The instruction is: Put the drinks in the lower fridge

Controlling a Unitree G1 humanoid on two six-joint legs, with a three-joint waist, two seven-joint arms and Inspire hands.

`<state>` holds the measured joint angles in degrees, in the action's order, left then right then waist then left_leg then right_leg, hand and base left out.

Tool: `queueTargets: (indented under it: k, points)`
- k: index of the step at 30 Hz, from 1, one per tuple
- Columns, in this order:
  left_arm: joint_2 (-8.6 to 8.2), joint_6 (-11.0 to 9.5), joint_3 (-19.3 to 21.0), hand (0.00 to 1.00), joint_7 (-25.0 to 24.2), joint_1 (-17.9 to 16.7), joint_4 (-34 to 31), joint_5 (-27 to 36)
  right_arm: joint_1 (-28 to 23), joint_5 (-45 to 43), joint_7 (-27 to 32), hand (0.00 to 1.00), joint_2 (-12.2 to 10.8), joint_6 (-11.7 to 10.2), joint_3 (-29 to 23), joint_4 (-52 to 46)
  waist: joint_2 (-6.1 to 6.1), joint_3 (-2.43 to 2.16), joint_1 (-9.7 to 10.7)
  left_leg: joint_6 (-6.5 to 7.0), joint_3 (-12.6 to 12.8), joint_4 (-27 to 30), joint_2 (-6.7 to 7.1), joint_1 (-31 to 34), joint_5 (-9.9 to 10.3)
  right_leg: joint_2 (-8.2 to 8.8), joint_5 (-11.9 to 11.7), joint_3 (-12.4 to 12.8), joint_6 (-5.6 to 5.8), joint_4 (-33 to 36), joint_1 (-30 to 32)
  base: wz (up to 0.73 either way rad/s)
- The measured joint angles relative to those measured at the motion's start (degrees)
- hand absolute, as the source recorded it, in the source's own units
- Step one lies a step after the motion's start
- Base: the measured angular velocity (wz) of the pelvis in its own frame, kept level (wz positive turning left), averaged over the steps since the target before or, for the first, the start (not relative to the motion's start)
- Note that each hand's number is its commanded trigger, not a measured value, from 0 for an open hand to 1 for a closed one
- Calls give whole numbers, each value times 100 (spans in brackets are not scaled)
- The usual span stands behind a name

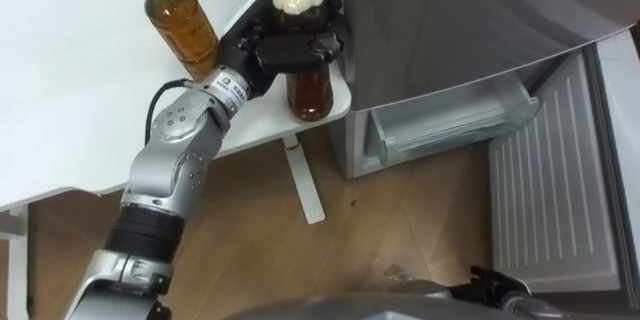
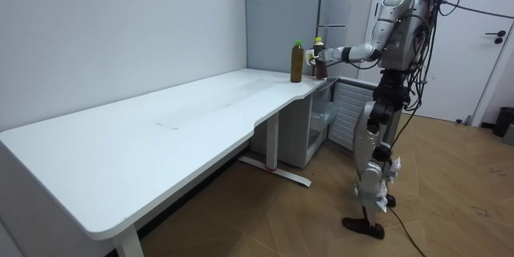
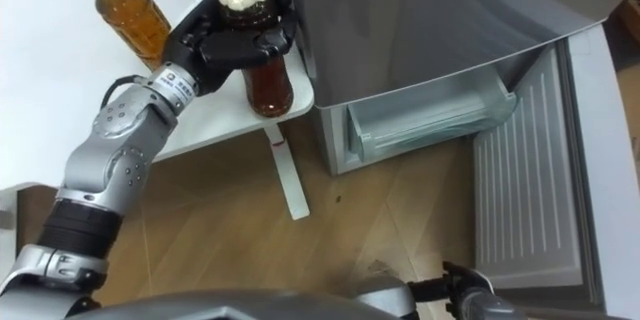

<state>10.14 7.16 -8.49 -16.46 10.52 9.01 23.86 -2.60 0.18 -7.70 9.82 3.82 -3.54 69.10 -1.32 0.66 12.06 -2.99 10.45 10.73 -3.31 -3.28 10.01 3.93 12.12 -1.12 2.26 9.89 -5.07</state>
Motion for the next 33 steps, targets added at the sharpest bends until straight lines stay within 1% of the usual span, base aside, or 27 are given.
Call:
queueTargets:
  k: [4, 6, 9, 10, 12, 14, 16, 18, 20, 23, 25, 27, 28, 31, 33]
  points:
    - [-6, -1, 2, 100, 3, 0, -144, 2, 2, 71, 0, 0, -19, -2, 23, 1, 11, 0, -22, 0, 1, -2, -4, -1, 0, 0, -2, -36, 1, 19, 1, 1]
    - [-17, -1, 2, 100, 11, 0, -279, -43, 10, 76, 5, 0, -19, -1, 74, 2, 28, 5, -72, 0, 2, -1, -8, -9, 0, 0, -2, -45, 1, 58, 17, 0]
    - [-71, -1, 0, 100, 6, -2, -545, -104, 41, -9, 4, 0, -12, 7, 231, 0, 102, 3, -173, 0, 1, 0, -12, 0, -1, -1, -1, -60, 2, 73, 26, 0]
    - [-74, -1, -19, 100, 6, -5, -666, -129, 56, -50, 7, 0, -23, 12, 320, -5, 130, -3, -260, 0, 0, 0, -11, -1, 0, -1, -1, -58, 2, 72, 27, 0]
    - [-78, -1, -77, 100, 1, -53, -905, -174, 52, -49, 9, 0, -1, 54, 488, -13, 169, -19, -366, 1, -18, 5, -11, 2, 0, 0, -1, -70, 2, 71, 18, 2]
    - [-109, -2, -78, 100, 26, -177, -1202, -203, 87, -48, 9, 0, 10, 104, 623, -27, 190, -34, -509, 1, -57, 11, -10, 2, 0, -3, -1, -96, 2, 74, 7, 7]
    - [-137, -2, -109, 100, 78, -304, -1384, -197, 142, -52, 8, 0, 21, 109, 701, -60, 188, -36, -612, 0, -107, 19, -8, 14, -1, -3, -1, -135, 2, 74, -2, 10]
    - [-135, -2, -141, 100, 88, -461, -1489, -187, 182, -92, 8, 0, -13, 109, 785, -179, 197, -40, -630, 1, -192, 40, -6, 36, -1, -1, -1, -239, 2, 72, -39, 22]
    - [-143, -2, -185, 100, 87, -685, -1487, -188, 270, -65, -32, 0, -84, 45, 980, -299, 199, -40, -732, 0, -257, 69, -6, 22, -1, 2, -1, -340, 2, 59, -103, 19]
    - [-177, -2, -206, 100, 66, -866, -1487, -186, 294, -153, -219, 0, -167, 43, 1130, -567, 203, -38, -903, -1, -284, 71, -6, 42, -4, 3, 2, -379, 1, 59, -98, 7]
    - [-173, -2, -204, 100, 67, -1039, -1487, -7, 376, -175, -419, 0, -262, 46, 1330, -776, 249, -36, -1009, -1, -306, 106, -2, 74, -4, 10, 5, -394, 2, 59, -91, 4]
    - [-170, -2, -203, 100, 67, -1189, -1487, 208, 391, -260, -574, 0, -333, 50, 1383, -977, 288, -45, -1100, 0, -325, 110, 3, 86, -3, 12, 5, -404, 3, 54, -97, 9]
    - [-160, -2, -203, 100, 68, -1268, -1487, 300, 398, -293, -643, 0, -364, 62, 1422, -1126, 309, -56, -1105, 0, -387, 134, 14, 129, -3, 15, 5, -452, 3, 53, -95, 19]
    - [-146, -2, -202, 100, 67, -1422, -1487, 376, 438, -285, -861, 0, -385, 78, 1580, -1447, 335, -49, -1121, 0, -519, 212, 17, 209, -3, 15, 5, -597, 3, 67, -115, 23]
    - [-146, -2, -206, 100, 67, -1529, -1486, 439, 455, -288, -976, 0, -385, 91, 1610, -1600, 328, -47, -1165, 0, -534, 218, 16, 210, -3, 13, 5, -623, 3, 70, -120, 8]
